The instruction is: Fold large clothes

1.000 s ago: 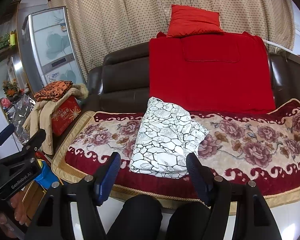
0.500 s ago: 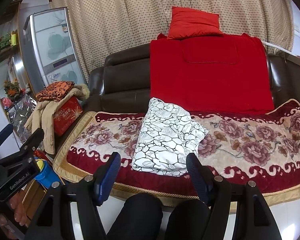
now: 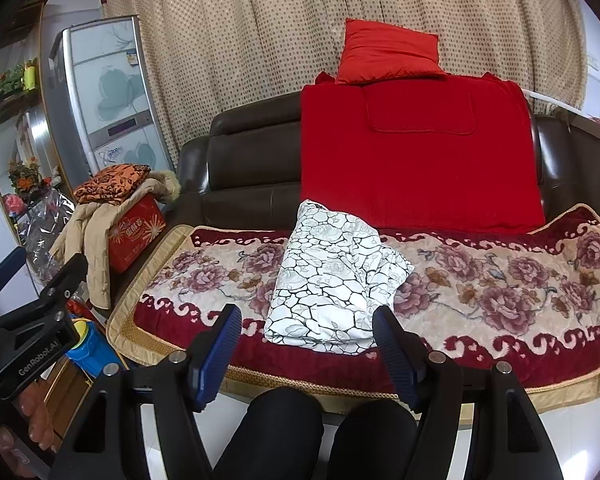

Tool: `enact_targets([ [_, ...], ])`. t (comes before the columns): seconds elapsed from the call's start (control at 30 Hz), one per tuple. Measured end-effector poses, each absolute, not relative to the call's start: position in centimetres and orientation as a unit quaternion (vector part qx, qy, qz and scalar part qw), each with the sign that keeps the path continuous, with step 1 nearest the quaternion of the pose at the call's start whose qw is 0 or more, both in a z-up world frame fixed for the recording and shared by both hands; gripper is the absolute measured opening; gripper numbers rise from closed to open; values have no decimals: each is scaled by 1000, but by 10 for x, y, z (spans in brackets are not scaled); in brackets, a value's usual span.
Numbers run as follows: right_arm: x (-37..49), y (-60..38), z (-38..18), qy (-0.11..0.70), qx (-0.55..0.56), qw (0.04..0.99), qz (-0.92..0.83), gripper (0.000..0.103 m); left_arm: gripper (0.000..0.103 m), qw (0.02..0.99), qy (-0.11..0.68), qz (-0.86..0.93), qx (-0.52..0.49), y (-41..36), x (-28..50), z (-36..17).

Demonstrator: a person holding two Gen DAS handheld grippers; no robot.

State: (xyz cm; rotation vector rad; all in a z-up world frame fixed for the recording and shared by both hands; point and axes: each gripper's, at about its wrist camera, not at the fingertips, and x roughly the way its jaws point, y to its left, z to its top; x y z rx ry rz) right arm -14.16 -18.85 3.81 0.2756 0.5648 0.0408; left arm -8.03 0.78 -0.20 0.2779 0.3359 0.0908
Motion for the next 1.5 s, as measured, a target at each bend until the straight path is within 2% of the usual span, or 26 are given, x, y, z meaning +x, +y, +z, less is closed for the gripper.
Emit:
enact_targets([
  [0.83, -119, -155, 50, 284, 107, 953, 0, 72, 102, 977, 178, 46, 110, 39, -68, -8],
  [1.5, -119, -151, 46, 273, 93, 957, -29, 73, 102, 974, 194, 30, 114, 26, -63, -12],
])
